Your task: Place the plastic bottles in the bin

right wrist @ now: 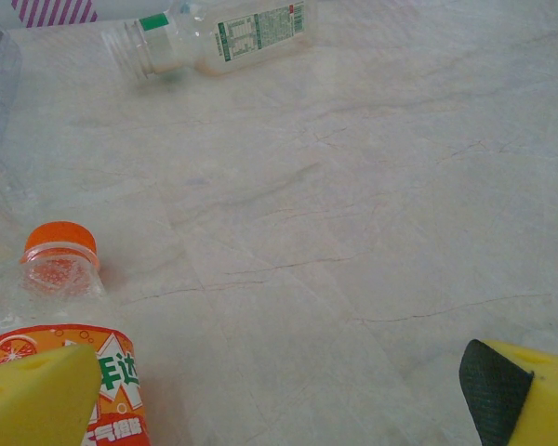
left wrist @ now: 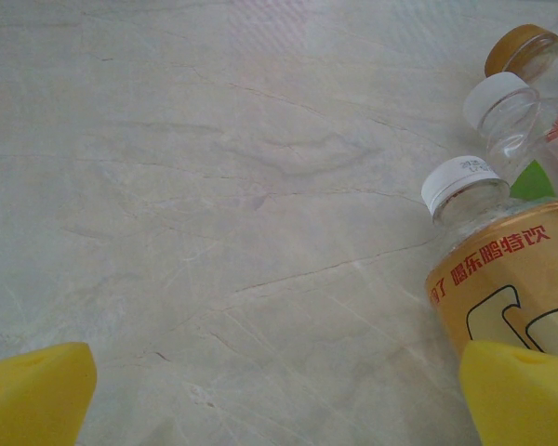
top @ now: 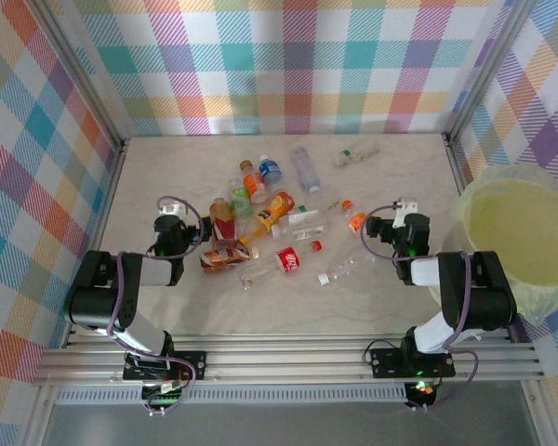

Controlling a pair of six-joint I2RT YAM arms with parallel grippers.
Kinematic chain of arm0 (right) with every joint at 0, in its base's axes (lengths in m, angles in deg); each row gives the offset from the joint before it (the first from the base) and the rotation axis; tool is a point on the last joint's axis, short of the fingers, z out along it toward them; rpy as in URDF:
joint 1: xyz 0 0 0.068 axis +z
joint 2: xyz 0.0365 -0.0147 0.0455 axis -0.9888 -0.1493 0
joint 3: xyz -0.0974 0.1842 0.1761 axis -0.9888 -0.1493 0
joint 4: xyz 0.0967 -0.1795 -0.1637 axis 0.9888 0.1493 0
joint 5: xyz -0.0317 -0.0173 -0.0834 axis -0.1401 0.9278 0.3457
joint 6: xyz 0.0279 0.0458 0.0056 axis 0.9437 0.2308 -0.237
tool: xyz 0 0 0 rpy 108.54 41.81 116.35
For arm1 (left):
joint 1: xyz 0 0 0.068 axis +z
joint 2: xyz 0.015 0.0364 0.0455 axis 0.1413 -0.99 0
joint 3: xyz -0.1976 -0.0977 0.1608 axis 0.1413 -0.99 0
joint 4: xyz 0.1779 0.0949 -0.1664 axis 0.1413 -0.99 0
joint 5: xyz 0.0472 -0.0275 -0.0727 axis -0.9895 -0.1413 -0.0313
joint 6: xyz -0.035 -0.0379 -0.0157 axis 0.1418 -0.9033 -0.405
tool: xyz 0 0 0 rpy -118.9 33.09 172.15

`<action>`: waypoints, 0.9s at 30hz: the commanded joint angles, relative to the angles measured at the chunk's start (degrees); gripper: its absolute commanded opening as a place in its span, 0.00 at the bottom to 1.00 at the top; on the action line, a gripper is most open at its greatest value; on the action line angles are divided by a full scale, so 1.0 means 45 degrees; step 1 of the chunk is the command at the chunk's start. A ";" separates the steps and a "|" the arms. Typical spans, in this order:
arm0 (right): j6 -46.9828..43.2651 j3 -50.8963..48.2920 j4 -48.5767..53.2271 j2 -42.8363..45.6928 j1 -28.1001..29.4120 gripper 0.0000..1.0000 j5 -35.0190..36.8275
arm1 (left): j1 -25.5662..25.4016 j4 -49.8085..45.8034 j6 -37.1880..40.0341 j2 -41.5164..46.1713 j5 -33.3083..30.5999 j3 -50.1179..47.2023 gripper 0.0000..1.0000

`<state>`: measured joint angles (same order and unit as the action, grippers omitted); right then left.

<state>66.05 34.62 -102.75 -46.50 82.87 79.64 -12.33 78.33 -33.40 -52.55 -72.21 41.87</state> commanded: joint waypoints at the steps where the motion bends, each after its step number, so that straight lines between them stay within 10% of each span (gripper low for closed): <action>1: -0.0017 0.0115 -0.0509 0.0108 -0.0078 1.00 0.0033 | 0.0095 0.0312 -0.0021 0.0090 -0.0033 -0.0076 1.00; 15: -0.0415 0.0374 0.0444 0.0704 -0.0069 1.00 -0.0890 | 0.0095 -0.1467 -0.0350 0.1608 -0.0761 0.0167 1.00; 27: 0.0382 0.4408 0.8437 0.1370 0.0004 1.00 -0.2503 | 0.0056 -0.9360 -0.4426 0.6461 -0.2184 0.1856 1.00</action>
<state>66.86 51.58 -75.32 -39.86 82.87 73.45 -12.33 48.23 -45.57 -27.96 -80.12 48.27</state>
